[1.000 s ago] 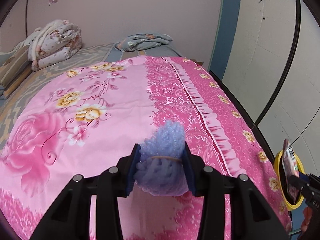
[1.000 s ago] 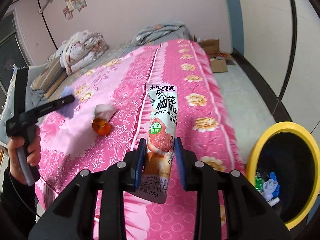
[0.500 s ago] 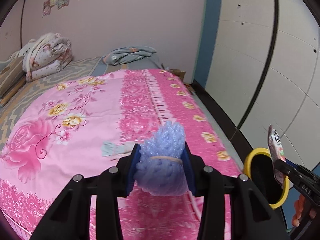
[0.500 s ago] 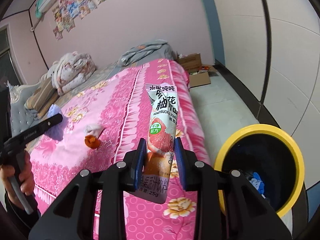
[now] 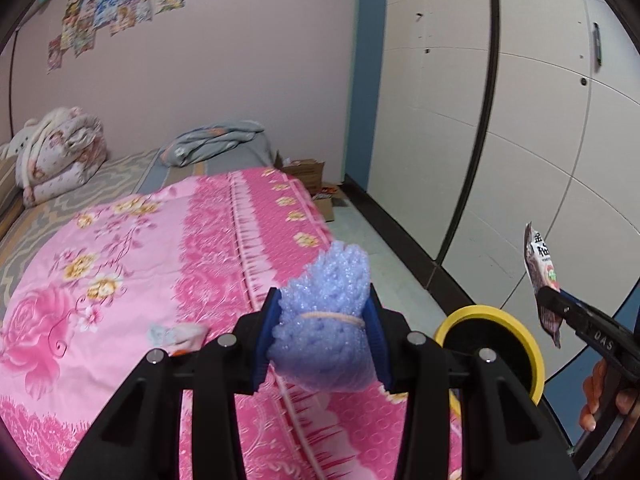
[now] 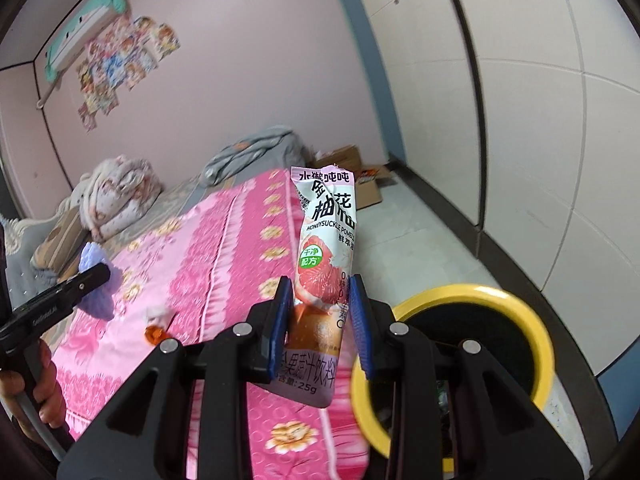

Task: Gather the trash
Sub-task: 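Carry the snack pouch and mesh sleeve over the yellow bin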

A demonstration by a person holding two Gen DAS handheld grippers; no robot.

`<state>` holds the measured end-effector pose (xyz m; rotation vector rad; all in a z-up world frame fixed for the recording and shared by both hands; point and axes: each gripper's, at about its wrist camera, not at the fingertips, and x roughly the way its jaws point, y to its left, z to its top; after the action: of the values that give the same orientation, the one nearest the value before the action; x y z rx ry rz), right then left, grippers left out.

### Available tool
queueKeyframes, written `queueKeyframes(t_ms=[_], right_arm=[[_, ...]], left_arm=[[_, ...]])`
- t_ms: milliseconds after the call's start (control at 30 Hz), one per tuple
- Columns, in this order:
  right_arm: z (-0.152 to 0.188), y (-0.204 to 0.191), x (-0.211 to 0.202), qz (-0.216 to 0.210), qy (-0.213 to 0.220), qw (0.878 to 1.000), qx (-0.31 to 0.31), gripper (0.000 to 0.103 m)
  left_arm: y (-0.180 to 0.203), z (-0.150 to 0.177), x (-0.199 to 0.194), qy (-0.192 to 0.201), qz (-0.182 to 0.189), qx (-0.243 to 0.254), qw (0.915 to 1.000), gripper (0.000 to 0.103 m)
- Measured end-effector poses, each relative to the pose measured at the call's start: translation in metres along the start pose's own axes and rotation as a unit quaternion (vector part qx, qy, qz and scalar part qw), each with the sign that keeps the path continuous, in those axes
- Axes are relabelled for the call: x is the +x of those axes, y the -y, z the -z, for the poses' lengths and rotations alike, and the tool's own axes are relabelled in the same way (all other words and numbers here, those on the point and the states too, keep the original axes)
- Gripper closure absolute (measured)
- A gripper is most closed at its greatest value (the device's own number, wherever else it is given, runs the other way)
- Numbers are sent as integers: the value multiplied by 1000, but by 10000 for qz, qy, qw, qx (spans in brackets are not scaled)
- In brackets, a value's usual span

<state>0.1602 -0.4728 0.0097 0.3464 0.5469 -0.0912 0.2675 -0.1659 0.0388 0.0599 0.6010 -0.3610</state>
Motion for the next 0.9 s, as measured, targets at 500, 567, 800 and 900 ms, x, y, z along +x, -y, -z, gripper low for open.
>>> queueKeyframes(t_ms=[500, 567, 800, 900], right_arm=[[5, 54, -9, 480, 36, 9984, 298, 75], [12, 63, -3, 547, -59, 9978, 379, 75], [32, 87, 5, 912, -80, 9941, 584, 75], [40, 97, 10, 984, -118, 9926, 703, 75]], left_arm=[[66, 1, 20, 186, 511, 356, 9979, 64], [74, 7, 27, 146, 588, 398, 9974, 64], [107, 25, 58, -62, 858, 632, 9943, 64], [121, 29, 73, -174, 940, 697, 9930, 64]])
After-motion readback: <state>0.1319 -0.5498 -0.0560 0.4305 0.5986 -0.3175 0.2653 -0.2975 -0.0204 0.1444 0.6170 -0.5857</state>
